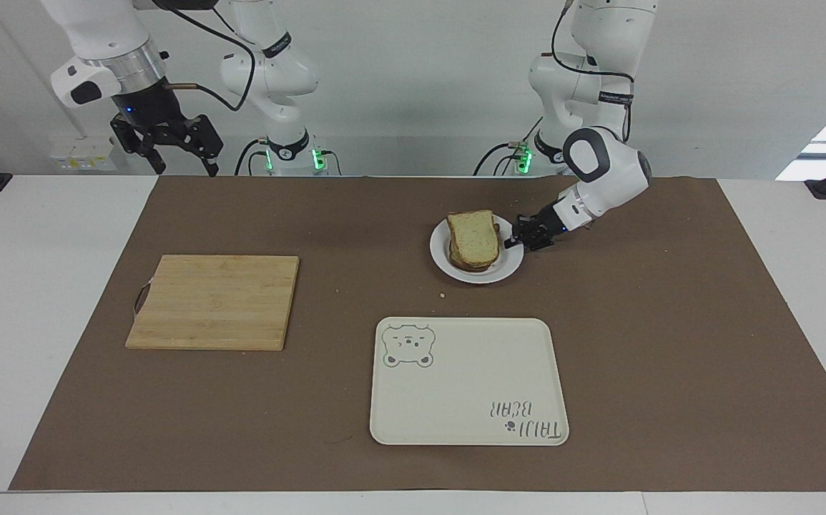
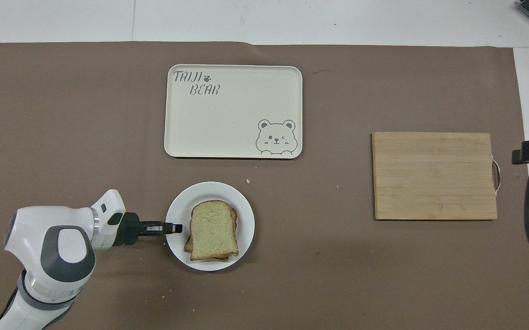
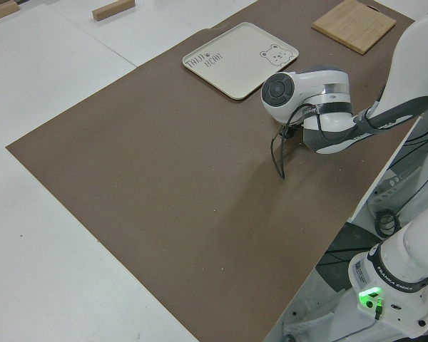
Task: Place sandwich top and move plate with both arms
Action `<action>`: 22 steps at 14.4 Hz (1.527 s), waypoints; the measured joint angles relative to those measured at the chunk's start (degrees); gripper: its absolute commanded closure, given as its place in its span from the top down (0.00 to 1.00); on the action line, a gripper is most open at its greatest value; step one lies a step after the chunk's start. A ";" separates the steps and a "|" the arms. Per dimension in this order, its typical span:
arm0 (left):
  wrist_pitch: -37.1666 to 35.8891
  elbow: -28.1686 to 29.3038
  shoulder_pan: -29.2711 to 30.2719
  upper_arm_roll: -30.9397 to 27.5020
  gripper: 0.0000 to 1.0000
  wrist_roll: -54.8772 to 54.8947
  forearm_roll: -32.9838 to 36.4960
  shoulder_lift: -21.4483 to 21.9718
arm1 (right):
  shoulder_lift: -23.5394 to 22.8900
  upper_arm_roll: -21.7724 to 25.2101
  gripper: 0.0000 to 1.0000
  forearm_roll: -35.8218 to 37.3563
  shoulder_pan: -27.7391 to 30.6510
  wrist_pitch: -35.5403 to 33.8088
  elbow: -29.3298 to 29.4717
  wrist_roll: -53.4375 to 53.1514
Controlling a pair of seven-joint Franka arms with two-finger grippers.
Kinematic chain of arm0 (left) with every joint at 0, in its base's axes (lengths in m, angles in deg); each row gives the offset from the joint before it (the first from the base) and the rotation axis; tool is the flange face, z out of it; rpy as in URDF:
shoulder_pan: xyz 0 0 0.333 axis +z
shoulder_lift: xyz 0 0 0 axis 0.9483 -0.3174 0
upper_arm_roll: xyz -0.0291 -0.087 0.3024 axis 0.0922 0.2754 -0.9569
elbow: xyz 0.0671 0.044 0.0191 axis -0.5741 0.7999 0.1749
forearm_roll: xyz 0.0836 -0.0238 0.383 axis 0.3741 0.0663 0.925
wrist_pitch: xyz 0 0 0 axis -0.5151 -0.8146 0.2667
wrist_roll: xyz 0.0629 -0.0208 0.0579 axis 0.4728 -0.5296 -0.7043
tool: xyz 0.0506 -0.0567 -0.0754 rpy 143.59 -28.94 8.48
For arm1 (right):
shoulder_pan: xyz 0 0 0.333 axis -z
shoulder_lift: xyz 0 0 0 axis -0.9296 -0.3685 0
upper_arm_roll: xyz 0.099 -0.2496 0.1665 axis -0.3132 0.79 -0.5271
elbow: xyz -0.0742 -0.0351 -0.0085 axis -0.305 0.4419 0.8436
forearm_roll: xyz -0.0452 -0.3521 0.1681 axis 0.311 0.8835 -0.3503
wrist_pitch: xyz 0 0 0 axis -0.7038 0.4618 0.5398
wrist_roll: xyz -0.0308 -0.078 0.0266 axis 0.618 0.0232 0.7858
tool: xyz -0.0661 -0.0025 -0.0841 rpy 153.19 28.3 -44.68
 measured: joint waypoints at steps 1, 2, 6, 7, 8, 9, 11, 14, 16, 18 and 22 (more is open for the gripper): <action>-1.41 -1.03 0.70 -0.01 0.00 0.00 0.00 -0.34 | -0.26 0.00 1.00 0.00 0.02 -0.04 0.35 0.00; -3.06 -2.10 1.61 -0.03 0.00 0.00 0.00 -0.78 | -0.46 0.03 1.00 0.00 0.09 -0.05 0.37 0.00; -9.16 -6.58 5.73 -0.17 0.00 -0.07 0.00 -3.10 | -1.06 -0.12 1.00 0.00 0.13 -0.72 0.32 0.00; -10.16 -7.63 6.30 -0.20 0.00 -0.41 -0.03 -3.69 | -1.04 -0.17 1.00 0.00 0.12 -1.44 0.32 0.00; -11.25 -8.74 6.89 -0.21 0.00 -0.82 -0.14 -4.33 | -1.04 -0.22 1.00 0.00 0.12 -1.81 0.32 0.00; -12.58 -9.99 7.46 -0.26 0.00 -0.98 -0.56 -4.96 | -1.04 -0.24 1.00 0.00 0.12 -1.98 0.32 0.14; -15.65 -13.26 8.54 -0.27 0.00 -1.29 -2.02 -6.50 | -1.04 -0.17 1.00 0.00 0.13 -2.01 0.29 1.66; -17.25 -19.55 9.08 -0.24 0.00 -5.04 -2.43 -9.67 | -1.04 0.09 1.00 0.02 0.47 -2.16 0.28 4.25; -17.62 -24.71 9.09 -0.07 0.00 -8.04 -2.62 -12.54 | -1.04 0.07 1.00 0.02 0.64 -2.16 0.28 4.64; -17.92 -30.71 9.10 0.58 0.00 -11.43 -2.66 -16.06 | -1.04 0.01 1.00 0.02 0.64 -2.18 0.27 4.64; -17.93 -41.02 9.10 2.41 0.00 -14.85 -2.68 -23.38 | -1.04 0.03 1.00 0.02 0.73 -2.73 0.26 4.64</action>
